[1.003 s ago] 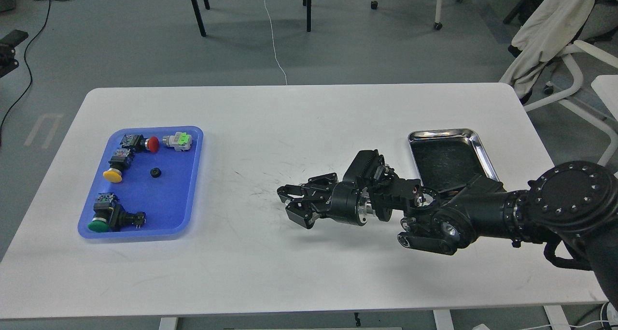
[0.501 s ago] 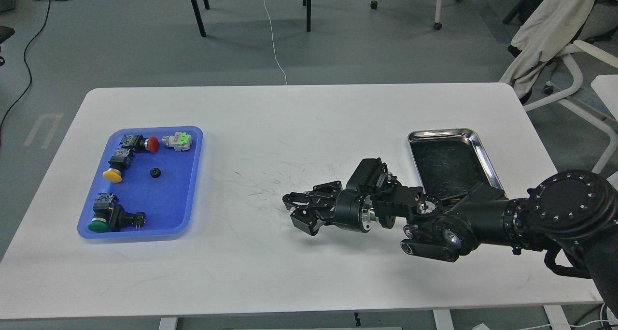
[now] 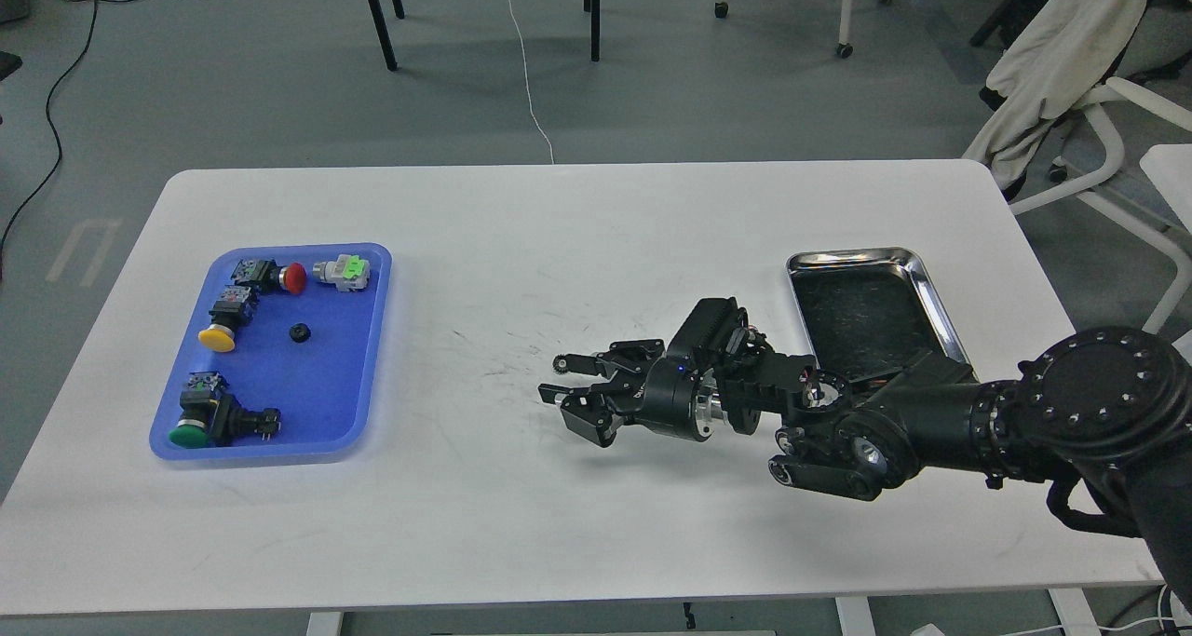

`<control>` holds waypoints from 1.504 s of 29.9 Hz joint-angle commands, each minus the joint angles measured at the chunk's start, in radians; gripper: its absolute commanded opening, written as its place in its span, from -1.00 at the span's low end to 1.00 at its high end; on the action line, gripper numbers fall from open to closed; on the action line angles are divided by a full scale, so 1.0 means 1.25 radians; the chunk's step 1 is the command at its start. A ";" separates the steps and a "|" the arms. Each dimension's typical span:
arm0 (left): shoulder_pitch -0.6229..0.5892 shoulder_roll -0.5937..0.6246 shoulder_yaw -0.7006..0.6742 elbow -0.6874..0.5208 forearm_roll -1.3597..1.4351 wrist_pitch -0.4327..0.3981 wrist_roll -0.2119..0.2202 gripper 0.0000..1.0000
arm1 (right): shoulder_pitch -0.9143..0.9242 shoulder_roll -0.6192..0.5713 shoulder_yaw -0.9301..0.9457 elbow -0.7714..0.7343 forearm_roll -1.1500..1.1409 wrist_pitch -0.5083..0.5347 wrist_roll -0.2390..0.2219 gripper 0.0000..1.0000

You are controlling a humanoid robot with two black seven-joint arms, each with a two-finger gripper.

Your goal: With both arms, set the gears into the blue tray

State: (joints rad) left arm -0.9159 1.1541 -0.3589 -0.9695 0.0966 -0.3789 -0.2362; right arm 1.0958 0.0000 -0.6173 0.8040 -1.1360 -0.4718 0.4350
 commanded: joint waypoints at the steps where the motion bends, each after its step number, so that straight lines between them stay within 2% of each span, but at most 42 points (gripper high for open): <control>1: 0.001 0.001 0.000 0.000 0.000 0.001 0.000 0.98 | 0.000 0.000 0.029 -0.003 0.004 -0.002 -0.001 0.21; 6: 0.005 0.001 0.000 0.001 0.000 0.001 0.000 0.98 | -0.007 0.000 0.072 -0.021 0.009 -0.004 -0.002 0.30; 12: 0.015 0.001 0.033 0.000 0.000 -0.002 -0.011 0.98 | 0.003 0.000 0.215 -0.030 0.143 0.001 -0.003 0.37; 13: 0.015 0.001 0.033 -0.001 0.000 -0.002 -0.027 0.98 | 0.004 0.000 0.232 -0.028 0.155 0.001 -0.002 0.41; 15: 0.015 -0.002 0.034 -0.004 0.000 0.005 -0.081 0.98 | 0.009 0.000 0.273 -0.026 0.169 0.001 -0.002 0.42; 17: 0.015 -0.005 0.038 -0.004 0.001 0.012 -0.113 0.98 | 0.009 0.000 0.317 -0.026 0.186 0.002 -0.002 0.48; 19: 0.015 0.000 0.033 -0.015 0.002 0.021 -0.126 0.98 | 0.012 0.000 0.366 -0.021 0.213 0.003 -0.004 0.58; 21: 0.015 0.000 0.035 -0.033 0.002 0.038 -0.131 0.98 | 0.019 -0.032 0.405 -0.020 0.256 0.006 -0.004 0.64; 24: 0.016 -0.005 0.040 -0.054 0.015 0.102 -0.129 0.98 | 0.033 -0.075 0.435 -0.024 0.344 0.031 -0.006 0.73; 28: 0.015 -0.002 0.040 -0.108 0.021 0.115 -0.126 0.98 | 0.057 -0.156 0.486 -0.027 0.465 0.084 -0.007 0.74; 30: 0.012 -0.005 0.040 -0.114 0.031 0.115 -0.117 0.98 | 0.061 -0.188 0.512 -0.028 0.517 0.107 -0.008 0.75; 32: 0.010 0.000 0.040 -0.129 0.032 0.112 -0.087 0.98 | 0.060 -0.212 0.532 -0.027 0.554 0.116 -0.009 0.79; 33: 0.007 0.003 0.040 -0.139 0.032 0.101 -0.063 0.98 | 0.060 -0.221 0.535 -0.025 0.561 0.116 -0.008 0.79; 36: 0.004 0.002 0.038 -0.131 0.022 0.050 0.062 0.97 | 0.059 -0.256 0.544 -0.020 0.565 0.115 -0.009 0.79; 37: -0.002 -0.003 0.033 -0.143 0.020 0.049 0.092 0.97 | 0.059 -0.265 0.548 -0.020 0.565 0.115 -0.009 0.79; 40: 0.002 -0.014 0.027 -0.164 0.009 0.086 0.096 0.96 | 0.054 -0.272 0.558 -0.019 0.565 0.115 -0.009 0.79; 43: 0.026 -0.007 0.026 -0.183 0.005 0.197 0.090 0.96 | 0.047 -0.275 0.559 -0.019 0.566 0.111 -0.009 0.79; 45: 0.021 0.012 0.014 -0.279 0.005 0.243 0.088 0.96 | 0.045 -0.275 0.558 -0.019 0.579 0.109 -0.009 0.79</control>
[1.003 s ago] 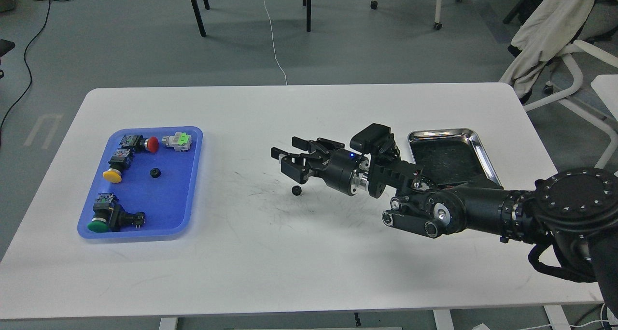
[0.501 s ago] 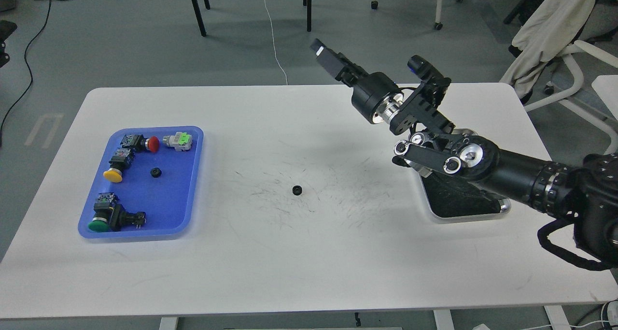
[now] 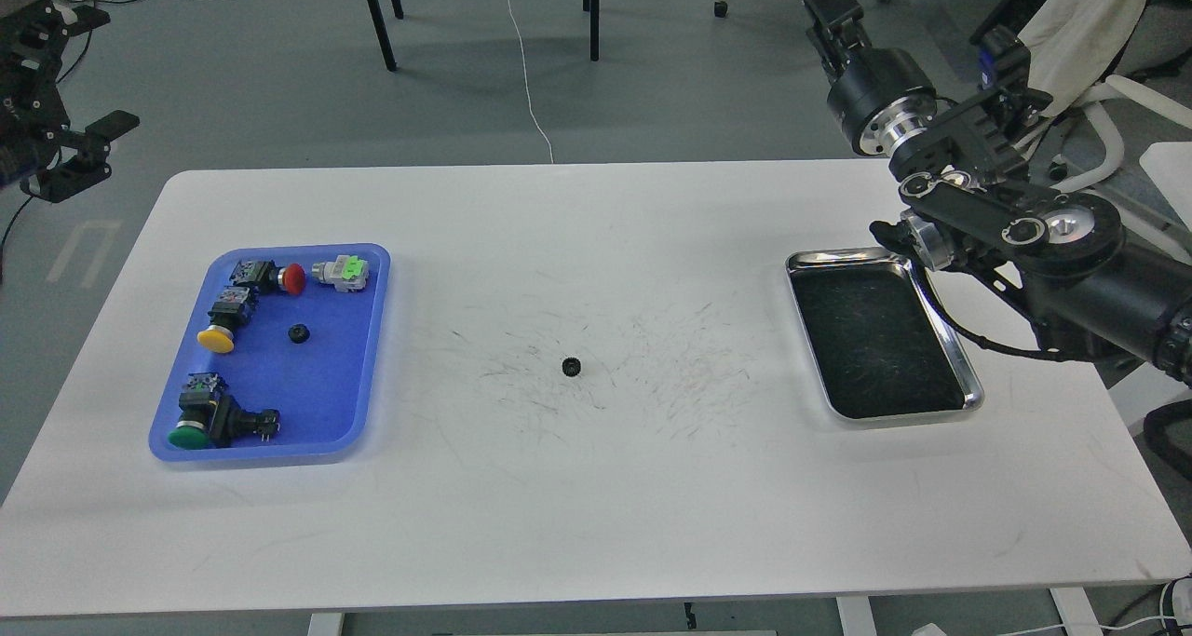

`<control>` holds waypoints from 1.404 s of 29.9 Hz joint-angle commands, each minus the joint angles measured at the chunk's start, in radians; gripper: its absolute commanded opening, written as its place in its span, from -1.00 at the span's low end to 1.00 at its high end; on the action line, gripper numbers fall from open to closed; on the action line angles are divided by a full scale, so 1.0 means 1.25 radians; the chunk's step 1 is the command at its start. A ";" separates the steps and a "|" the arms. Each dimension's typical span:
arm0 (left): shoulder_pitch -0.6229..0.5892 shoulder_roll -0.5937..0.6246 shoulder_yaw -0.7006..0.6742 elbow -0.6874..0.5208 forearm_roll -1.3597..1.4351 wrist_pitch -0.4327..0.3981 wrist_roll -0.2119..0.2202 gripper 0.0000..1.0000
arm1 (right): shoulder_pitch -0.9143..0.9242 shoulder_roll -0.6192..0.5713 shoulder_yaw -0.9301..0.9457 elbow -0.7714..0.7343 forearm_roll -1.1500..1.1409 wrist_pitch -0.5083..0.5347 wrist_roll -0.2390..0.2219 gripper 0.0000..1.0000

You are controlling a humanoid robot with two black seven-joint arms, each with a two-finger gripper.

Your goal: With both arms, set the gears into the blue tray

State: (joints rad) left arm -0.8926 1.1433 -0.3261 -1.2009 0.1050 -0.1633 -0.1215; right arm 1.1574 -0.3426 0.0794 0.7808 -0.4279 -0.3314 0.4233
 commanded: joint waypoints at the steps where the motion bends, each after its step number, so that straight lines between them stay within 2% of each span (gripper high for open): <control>1: 0.004 0.039 -0.030 -0.135 0.001 0.087 -0.003 0.96 | -0.007 -0.001 0.000 0.000 0.027 -0.004 0.000 0.79; 3: 0.008 0.035 -0.040 -0.150 0.003 0.140 -0.010 0.96 | -0.007 -0.002 -0.002 -0.001 0.050 -0.002 0.000 0.79; 6: 0.012 0.027 -0.040 -0.210 0.009 0.229 -0.054 0.96 | -0.005 -0.004 0.000 0.001 0.055 -0.004 0.000 0.79; 8: 0.013 0.022 -0.039 -0.253 0.035 0.250 -0.078 0.96 | -0.005 -0.008 0.000 0.002 0.055 -0.005 0.000 0.79; 9: 0.019 0.018 -0.034 -0.252 0.063 0.255 -0.078 0.96 | -0.007 -0.012 0.001 0.004 0.056 -0.006 0.000 0.79; 13: 0.010 0.036 0.031 -0.257 0.170 0.246 -0.083 0.96 | -0.007 -0.039 0.003 0.029 0.056 -0.011 0.000 0.79; 15: 0.002 0.054 0.049 -0.263 0.190 0.218 -0.080 0.97 | -0.008 -0.053 0.003 0.043 0.056 -0.011 0.000 0.79; 18: -0.006 0.062 0.056 -0.273 0.193 0.181 -0.078 0.97 | -0.008 -0.079 0.008 0.048 0.067 -0.010 0.000 0.79; 23: -0.031 0.049 0.058 -0.280 0.240 0.155 -0.084 0.97 | -0.010 -0.125 -0.003 0.072 0.174 -0.001 -0.002 0.86; 32: -0.054 -0.114 0.197 -0.244 0.311 0.158 -0.087 0.97 | -0.030 -0.196 -0.002 0.145 0.188 -0.009 -0.002 0.86; 35: -0.085 -0.156 0.229 -0.199 0.350 0.159 -0.086 0.97 | -0.031 -0.215 -0.003 0.159 0.188 -0.010 -0.002 0.86; 42: -0.155 -0.249 0.384 -0.188 0.441 0.171 -0.087 0.97 | -0.030 -0.229 -0.005 0.164 0.188 -0.007 -0.002 0.86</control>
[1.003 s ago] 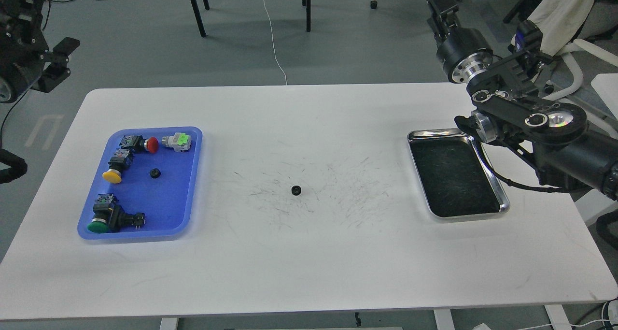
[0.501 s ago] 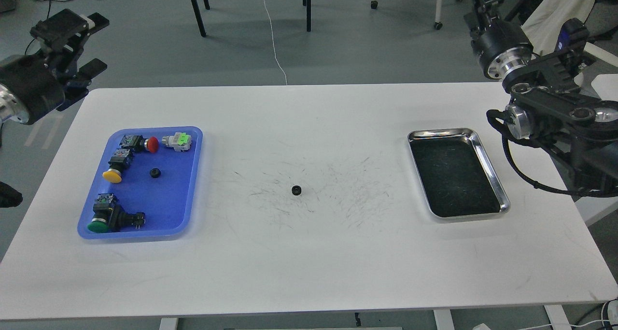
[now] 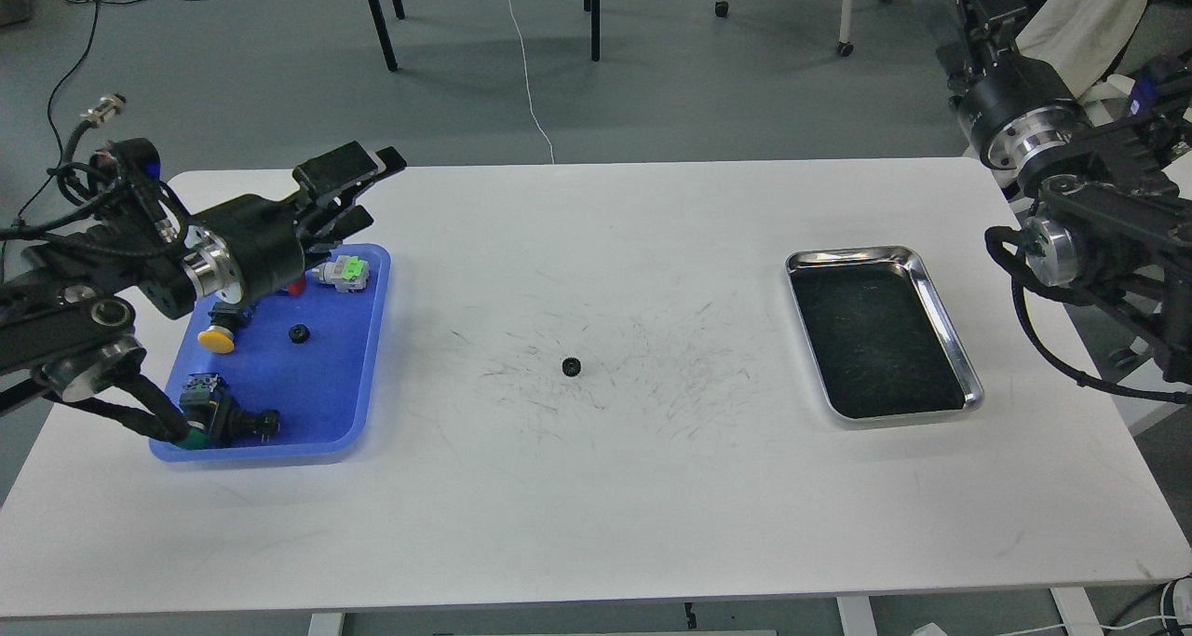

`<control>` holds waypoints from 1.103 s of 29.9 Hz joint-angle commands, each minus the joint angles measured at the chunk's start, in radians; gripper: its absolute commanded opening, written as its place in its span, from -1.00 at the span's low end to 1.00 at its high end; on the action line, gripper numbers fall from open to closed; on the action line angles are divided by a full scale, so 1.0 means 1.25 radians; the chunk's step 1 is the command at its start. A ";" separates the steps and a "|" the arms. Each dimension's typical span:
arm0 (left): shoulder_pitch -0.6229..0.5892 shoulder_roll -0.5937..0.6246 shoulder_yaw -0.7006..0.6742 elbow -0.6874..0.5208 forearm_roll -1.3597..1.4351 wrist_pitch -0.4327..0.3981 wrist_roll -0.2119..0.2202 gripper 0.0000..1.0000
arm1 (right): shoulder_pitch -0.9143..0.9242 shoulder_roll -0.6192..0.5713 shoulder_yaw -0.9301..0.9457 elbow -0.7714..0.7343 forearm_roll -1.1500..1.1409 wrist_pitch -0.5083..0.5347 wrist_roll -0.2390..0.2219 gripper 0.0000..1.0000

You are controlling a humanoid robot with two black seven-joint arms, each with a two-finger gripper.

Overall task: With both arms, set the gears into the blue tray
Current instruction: 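Move the left gripper from the blue tray toward the black gear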

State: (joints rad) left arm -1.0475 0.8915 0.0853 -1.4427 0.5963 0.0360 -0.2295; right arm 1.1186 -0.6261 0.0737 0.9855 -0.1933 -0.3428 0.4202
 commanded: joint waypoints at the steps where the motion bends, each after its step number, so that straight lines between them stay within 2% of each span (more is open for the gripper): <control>1: -0.041 -0.057 0.063 0.004 0.060 0.014 0.000 0.97 | 0.001 -0.002 -0.001 0.001 0.000 0.001 0.000 0.87; 8: -0.085 -0.129 0.136 0.026 0.084 0.019 -0.004 0.97 | 0.001 -0.005 0.011 -0.001 0.015 0.009 -0.006 0.87; 15: -0.118 -0.192 0.207 0.039 0.103 0.033 -0.005 0.97 | -0.015 -0.030 0.024 -0.002 0.113 0.010 -0.008 0.88; 22: -0.157 -0.325 0.285 0.063 0.146 0.061 -0.008 0.97 | -0.037 -0.038 0.064 -0.001 0.202 0.061 -0.008 0.89; 26: -0.165 -0.420 0.356 0.165 0.148 0.084 -0.008 0.97 | -0.049 -0.039 0.074 -0.002 0.205 0.077 -0.010 0.89; 29: -0.193 -0.464 0.371 0.182 0.148 0.105 -0.007 0.96 | -0.053 -0.046 0.087 -0.004 0.205 0.101 -0.010 0.89; 33: -0.186 -0.561 0.421 0.313 0.159 0.132 -0.008 0.96 | -0.086 -0.048 0.132 -0.008 0.205 0.104 -0.010 0.89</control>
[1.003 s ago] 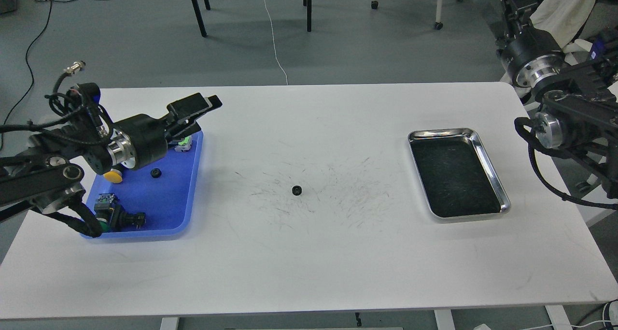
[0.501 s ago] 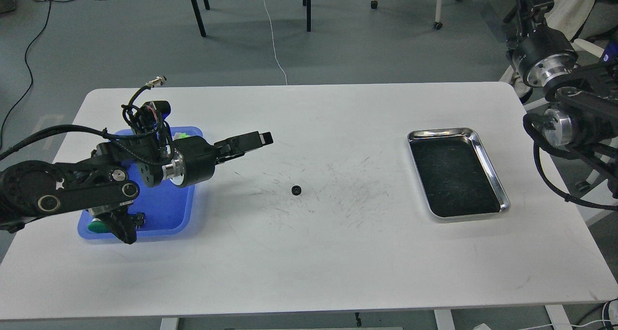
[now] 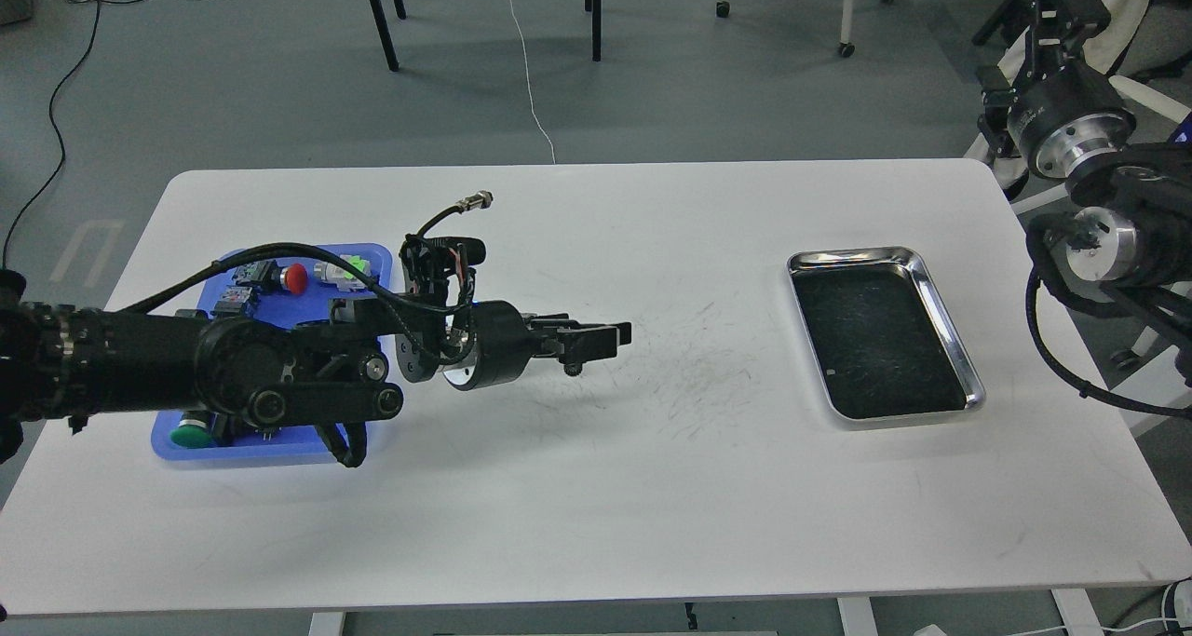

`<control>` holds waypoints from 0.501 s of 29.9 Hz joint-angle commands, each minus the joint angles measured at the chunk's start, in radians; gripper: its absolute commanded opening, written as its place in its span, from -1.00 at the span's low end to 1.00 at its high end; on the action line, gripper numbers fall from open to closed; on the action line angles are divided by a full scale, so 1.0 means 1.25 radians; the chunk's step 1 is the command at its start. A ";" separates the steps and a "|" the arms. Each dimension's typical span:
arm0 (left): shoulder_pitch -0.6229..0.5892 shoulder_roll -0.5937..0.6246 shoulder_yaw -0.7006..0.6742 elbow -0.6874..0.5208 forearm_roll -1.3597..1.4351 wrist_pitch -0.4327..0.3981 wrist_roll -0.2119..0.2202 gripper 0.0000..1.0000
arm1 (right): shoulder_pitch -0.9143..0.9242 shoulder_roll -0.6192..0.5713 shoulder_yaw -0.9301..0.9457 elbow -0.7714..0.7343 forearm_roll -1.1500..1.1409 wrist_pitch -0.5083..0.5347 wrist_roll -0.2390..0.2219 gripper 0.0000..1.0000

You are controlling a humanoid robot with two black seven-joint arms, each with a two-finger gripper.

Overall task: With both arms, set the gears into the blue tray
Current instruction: 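Move the left gripper from the blue tray toward the black gear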

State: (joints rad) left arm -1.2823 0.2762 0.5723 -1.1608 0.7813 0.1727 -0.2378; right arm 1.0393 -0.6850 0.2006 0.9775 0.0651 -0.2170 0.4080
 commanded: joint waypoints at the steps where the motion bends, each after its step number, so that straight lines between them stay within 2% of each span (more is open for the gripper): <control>1: 0.006 -0.089 0.049 0.101 0.023 0.033 -0.001 0.96 | -0.032 -0.001 0.036 0.000 -0.002 0.003 0.000 0.89; 12: 0.007 -0.092 0.102 0.075 0.200 0.135 -0.002 0.96 | -0.047 0.004 0.037 -0.020 -0.007 0.008 0.004 0.89; 15: 0.010 -0.087 0.175 0.063 0.250 0.244 -0.002 0.96 | -0.047 0.004 0.033 -0.020 -0.008 0.008 0.005 0.89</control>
State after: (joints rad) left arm -1.2707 0.1619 0.7193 -1.0676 1.0365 0.3730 -0.2410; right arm 0.9807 -0.6805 0.2466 0.9538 0.0564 -0.2072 0.4130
